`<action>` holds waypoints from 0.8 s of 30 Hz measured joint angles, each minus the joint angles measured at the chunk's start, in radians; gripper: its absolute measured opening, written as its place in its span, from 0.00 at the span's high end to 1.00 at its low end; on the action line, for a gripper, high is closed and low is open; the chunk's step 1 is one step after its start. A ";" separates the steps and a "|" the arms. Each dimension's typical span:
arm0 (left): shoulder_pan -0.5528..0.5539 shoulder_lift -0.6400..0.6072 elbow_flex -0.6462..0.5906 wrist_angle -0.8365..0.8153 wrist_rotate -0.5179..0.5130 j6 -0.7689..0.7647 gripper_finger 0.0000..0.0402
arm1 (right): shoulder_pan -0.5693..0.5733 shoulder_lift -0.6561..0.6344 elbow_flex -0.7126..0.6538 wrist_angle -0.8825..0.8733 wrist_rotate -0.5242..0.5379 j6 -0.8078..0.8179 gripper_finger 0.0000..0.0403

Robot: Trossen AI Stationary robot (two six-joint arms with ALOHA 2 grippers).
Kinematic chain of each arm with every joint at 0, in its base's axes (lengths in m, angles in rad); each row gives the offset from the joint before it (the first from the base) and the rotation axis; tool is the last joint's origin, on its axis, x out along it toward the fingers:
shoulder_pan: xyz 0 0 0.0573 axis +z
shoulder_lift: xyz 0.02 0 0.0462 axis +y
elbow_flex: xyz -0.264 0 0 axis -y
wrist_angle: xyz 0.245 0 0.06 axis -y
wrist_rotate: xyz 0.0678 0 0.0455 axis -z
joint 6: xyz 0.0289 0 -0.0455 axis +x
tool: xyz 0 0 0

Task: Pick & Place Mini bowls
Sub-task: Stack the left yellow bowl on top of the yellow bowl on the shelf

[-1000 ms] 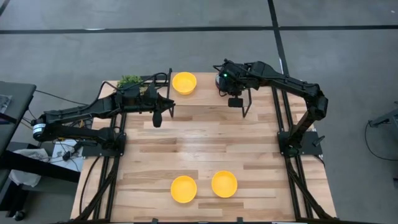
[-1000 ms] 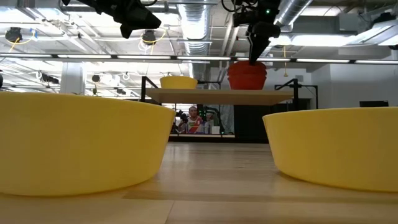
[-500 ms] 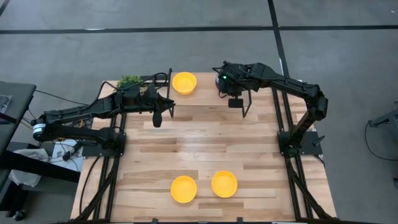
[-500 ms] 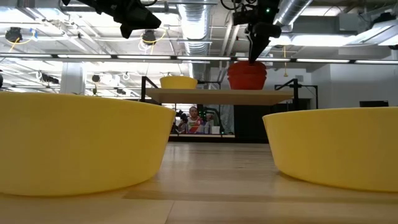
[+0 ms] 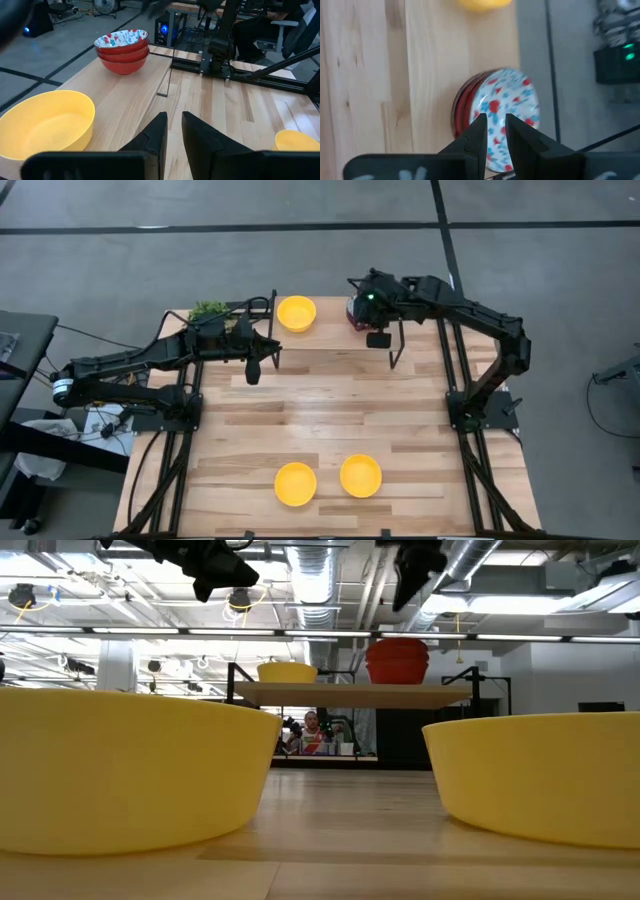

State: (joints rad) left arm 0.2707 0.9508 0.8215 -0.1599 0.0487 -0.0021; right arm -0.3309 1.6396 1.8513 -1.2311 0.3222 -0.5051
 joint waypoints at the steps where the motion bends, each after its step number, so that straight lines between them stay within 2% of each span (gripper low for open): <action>1: 0.000 0.000 0.000 0.000 0.000 -0.001 0.86 | 0.005 -0.002 0.021 0.000 0.000 0.000 0.85; 9: 0.000 0.000 0.000 -0.005 0.000 -0.001 0.86 | 0.062 -0.012 0.180 -0.036 0.000 0.095 0.85; 15: 0.000 0.000 0.000 -0.030 0.000 -0.001 0.86 | 0.158 -0.013 0.232 -0.138 -0.018 0.199 0.85; 19: 0.000 0.000 0.000 -0.044 0.000 -0.002 0.86 | 0.207 -0.013 0.232 -0.209 -0.168 0.289 0.85; 24: 0.000 0.000 0.000 -0.044 0.000 -0.002 0.86 | 0.265 -0.013 0.232 -0.181 -0.338 0.357 0.85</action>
State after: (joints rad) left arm 0.2707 0.9508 0.8215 -0.2035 0.0486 -0.0040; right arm -0.0659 1.6266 2.0830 -1.4117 -0.0154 -0.1480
